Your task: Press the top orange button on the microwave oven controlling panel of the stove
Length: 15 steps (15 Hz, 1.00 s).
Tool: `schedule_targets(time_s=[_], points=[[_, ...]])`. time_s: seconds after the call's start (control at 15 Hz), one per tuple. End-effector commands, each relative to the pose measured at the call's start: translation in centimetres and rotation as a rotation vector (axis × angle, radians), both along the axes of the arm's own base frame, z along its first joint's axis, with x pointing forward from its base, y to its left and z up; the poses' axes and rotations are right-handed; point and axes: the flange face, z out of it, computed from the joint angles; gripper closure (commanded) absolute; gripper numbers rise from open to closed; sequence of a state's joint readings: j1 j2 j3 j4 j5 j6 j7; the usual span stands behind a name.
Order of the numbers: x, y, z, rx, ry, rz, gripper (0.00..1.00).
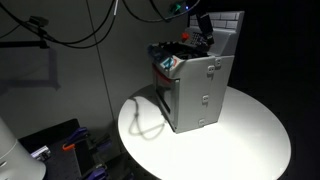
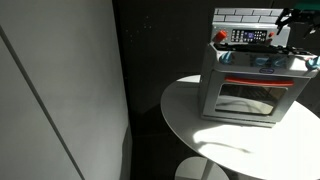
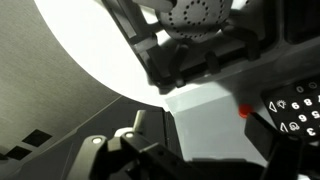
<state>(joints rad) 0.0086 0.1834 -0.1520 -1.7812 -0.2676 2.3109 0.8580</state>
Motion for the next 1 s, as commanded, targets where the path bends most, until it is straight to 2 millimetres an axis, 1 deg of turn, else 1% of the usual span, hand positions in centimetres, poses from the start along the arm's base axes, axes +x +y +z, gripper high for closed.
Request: schedule_targets(time_s=[0.0, 0.6, 0.93], points=[[0.4, 0.1, 0.5, -0.001, -0.008, 0.004, 0.0], [1.1, -0.1, -0.2, -0.006, -0.004, -0.006, 0.0], [2.1, -0.2, -0.5, -0.01, -0.018, -0.005, 0.0]])
